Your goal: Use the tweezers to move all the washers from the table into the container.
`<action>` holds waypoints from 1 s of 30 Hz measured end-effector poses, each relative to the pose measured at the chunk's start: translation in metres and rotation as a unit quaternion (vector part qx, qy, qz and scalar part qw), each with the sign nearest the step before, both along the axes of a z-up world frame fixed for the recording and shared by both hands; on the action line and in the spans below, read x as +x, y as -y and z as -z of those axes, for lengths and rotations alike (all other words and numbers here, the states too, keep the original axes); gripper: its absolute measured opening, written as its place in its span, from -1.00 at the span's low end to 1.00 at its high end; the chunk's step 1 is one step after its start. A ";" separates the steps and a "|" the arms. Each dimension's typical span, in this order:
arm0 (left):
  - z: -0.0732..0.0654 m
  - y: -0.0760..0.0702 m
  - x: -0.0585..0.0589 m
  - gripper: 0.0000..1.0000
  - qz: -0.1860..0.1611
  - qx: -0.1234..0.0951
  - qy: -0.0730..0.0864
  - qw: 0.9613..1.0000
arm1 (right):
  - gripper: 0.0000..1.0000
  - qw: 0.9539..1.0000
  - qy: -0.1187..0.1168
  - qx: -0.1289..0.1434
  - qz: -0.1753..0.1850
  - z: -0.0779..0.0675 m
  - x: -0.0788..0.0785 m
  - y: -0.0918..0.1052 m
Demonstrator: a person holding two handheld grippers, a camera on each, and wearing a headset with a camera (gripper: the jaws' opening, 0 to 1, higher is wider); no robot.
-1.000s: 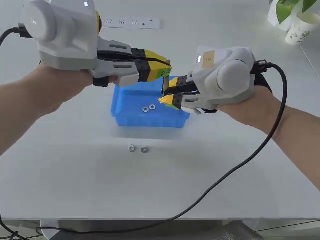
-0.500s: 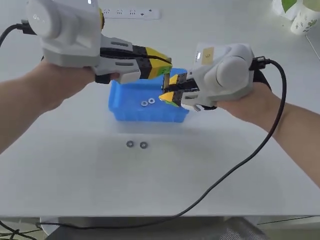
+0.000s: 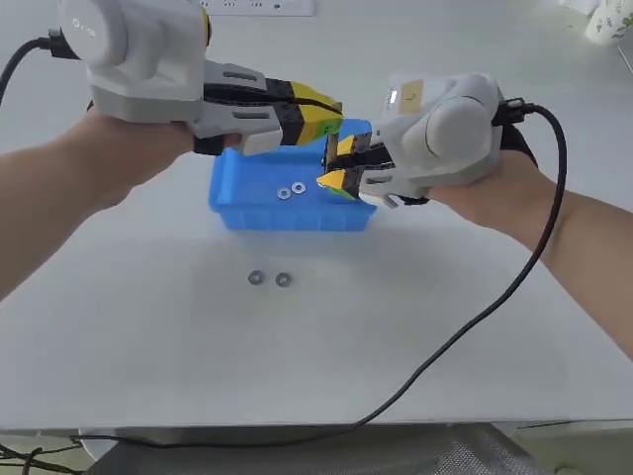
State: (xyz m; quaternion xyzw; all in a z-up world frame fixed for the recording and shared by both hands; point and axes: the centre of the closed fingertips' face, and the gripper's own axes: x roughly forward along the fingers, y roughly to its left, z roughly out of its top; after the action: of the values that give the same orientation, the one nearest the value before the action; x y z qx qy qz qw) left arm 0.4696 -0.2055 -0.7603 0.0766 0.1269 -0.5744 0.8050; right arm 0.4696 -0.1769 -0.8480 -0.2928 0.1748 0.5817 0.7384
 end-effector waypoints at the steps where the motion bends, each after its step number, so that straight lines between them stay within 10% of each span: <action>1: 0.001 0.000 -0.001 -0.93 0.001 0.001 -0.001 1.000 | -0.78 1.000 0.000 -0.001 -0.001 0.002 0.001 0.000; 30: 0.010 0.002 -0.005 -0.92 0.002 0.004 -0.008 1.000 | -0.76 1.000 -0.003 -0.010 -0.008 0.011 -0.004 0.000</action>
State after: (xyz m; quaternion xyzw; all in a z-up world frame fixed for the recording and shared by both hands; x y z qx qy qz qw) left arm 0.4649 -0.2080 -0.7708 0.0753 0.1360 -0.5758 0.8027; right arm 0.4661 -0.1768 -0.8591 -0.2998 0.1809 0.5867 0.7302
